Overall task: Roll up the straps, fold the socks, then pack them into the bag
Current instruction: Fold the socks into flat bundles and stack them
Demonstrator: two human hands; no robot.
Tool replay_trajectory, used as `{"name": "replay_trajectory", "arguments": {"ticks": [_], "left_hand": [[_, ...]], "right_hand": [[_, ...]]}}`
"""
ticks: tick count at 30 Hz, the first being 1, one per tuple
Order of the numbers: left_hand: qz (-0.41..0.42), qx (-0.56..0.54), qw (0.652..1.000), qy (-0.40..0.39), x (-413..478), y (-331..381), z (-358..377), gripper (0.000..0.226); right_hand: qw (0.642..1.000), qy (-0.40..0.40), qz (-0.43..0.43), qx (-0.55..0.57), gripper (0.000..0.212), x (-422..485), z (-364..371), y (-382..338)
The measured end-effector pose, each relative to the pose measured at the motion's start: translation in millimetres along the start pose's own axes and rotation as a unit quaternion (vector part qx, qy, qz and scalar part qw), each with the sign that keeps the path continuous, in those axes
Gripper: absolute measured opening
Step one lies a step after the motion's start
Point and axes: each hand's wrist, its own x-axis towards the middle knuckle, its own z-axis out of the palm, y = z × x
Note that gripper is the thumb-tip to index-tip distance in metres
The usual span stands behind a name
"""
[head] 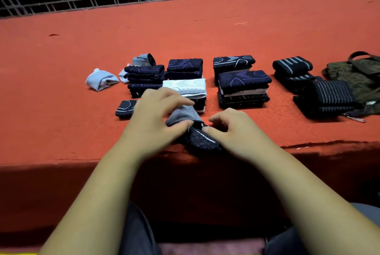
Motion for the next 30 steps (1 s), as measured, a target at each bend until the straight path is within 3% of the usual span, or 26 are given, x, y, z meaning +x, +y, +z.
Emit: {"name": "replay_trajectory", "arguments": {"ticks": [2,7,9,12,15,18,20,21,22,26,30], "left_hand": [[0.015,0.076,0.997,-0.017,4.4,4.0,11.1,0.033],[-0.014,0.156,0.988,0.008,4.9,-3.4,22.8,0.015],[-0.060,0.131,0.989,0.019,5.0,-6.4,18.1,0.016],[-0.188,-0.016,0.980,0.071,-1.6,-18.8,17.0,0.021],[-0.318,-0.201,0.913,0.157,-4.0,-33.6,13.2,0.028],[-0.405,-0.369,0.798,0.253,-0.3,-39.4,6.3,0.033],[-0.432,-0.450,0.734,0.268,0.0,-41.6,6.0,0.031],[-0.436,-0.473,0.720,0.260,-0.5,-41.7,7.1,0.029],[-0.430,-0.484,0.720,0.249,-1.8,-43.5,8.4,0.028],[-0.340,-0.501,0.779,0.162,-4.4,-41.0,9.5,0.026],[-0.277,-0.537,0.791,0.099,-9.6,-40.0,7.9,0.020]], "right_hand": [[0.998,-0.041,0.009,-0.046,0.055,3.8,2.4,-2.3],[1.000,-0.021,0.014,0.016,0.029,8.4,5.7,-2.4],[0.999,-0.012,0.006,0.050,0.021,8.0,5.8,-2.0],[0.996,-0.003,-0.002,0.084,0.017,5.4,0.8,-1.0],[0.993,0.011,-0.004,0.118,0.016,2.3,-5.8,0.7],[0.990,0.009,-0.011,0.141,0.015,-1.8,-14.1,1.2],[0.986,-0.002,-0.015,0.168,0.018,-4.1,-18.9,-0.1],[0.984,-0.004,-0.020,0.176,0.019,-4.8,-20.1,-1.2],[0.983,-0.006,-0.023,0.181,0.021,-5.7,-20.6,-2.4],[0.978,-0.033,-0.030,0.201,0.026,-11.8,-24.8,-8.1],[0.974,-0.022,0.026,0.223,0.050,-11.0,-28.4,-18.2]]}}
